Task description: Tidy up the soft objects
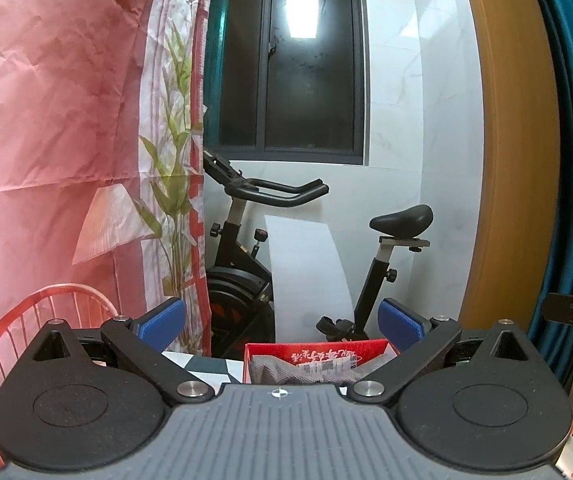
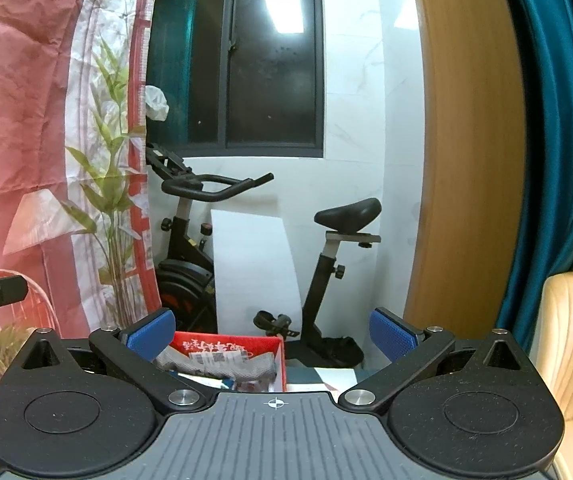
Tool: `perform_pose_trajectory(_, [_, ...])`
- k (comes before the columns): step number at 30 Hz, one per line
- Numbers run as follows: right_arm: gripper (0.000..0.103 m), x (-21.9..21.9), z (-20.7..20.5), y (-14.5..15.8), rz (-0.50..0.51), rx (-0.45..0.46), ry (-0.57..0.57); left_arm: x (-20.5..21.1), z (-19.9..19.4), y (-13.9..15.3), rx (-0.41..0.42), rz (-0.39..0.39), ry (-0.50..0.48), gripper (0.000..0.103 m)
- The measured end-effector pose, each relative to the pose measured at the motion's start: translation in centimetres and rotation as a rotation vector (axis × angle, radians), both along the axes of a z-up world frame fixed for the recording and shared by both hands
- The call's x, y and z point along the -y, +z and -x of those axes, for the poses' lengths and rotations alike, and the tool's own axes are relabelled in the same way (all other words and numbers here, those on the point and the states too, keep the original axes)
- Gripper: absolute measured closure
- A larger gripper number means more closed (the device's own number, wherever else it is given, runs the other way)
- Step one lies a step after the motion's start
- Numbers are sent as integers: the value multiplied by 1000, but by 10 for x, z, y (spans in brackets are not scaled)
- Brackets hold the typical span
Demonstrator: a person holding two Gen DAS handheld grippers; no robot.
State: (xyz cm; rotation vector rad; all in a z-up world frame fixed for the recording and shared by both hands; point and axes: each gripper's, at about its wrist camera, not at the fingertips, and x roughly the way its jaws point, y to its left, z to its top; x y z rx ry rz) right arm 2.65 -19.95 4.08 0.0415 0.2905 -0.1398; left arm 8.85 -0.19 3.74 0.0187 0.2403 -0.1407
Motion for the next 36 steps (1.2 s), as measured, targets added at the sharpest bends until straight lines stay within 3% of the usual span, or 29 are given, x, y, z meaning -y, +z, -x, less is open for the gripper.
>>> perform_pose_trajectory(36, [0, -1, -2, -7, -8, -26, -10, 1, -5, -7, -38, -15, 18, 0])
